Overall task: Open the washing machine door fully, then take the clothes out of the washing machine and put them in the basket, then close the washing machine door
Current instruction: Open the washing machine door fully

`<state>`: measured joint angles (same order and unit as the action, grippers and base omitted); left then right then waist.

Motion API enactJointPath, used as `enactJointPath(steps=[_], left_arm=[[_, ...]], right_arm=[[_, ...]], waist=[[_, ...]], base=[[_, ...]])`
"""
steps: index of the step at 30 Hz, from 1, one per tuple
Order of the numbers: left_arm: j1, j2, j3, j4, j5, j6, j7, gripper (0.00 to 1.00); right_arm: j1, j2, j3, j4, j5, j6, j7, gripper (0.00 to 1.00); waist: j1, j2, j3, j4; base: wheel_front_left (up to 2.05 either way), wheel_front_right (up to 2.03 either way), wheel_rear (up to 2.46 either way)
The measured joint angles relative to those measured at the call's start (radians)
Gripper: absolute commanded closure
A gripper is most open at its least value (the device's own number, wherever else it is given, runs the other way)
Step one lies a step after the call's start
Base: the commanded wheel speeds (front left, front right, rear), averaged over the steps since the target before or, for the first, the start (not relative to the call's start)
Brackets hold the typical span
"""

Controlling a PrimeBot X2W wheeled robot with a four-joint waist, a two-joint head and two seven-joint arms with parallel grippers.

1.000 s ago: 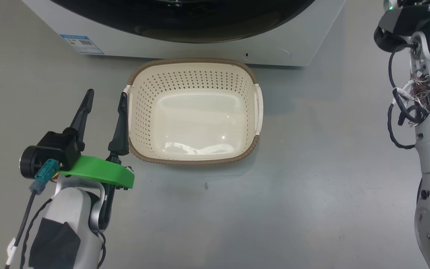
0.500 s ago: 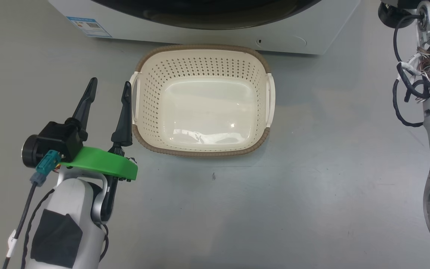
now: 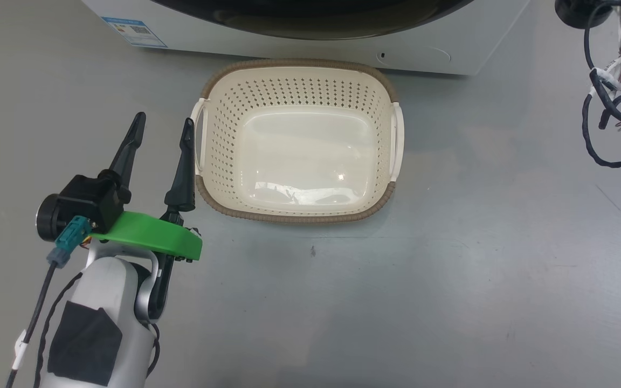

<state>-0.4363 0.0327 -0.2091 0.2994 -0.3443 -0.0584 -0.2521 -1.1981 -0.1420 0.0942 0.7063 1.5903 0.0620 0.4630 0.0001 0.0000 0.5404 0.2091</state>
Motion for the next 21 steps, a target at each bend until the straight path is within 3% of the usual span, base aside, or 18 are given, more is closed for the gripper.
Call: enactJointPath(steps=[21], left_arm=[[-0.001,-0.005,0.009,0.015,0.002,-0.008,0.000,0.00]], right_arm=[[0.007,-0.014,0.015,0.055,0.047,0.042,0.150,1.00]], waist=[[-0.0001,0.0000,-0.034,-0.013]], base=[[0.00,0.00,0.00]])
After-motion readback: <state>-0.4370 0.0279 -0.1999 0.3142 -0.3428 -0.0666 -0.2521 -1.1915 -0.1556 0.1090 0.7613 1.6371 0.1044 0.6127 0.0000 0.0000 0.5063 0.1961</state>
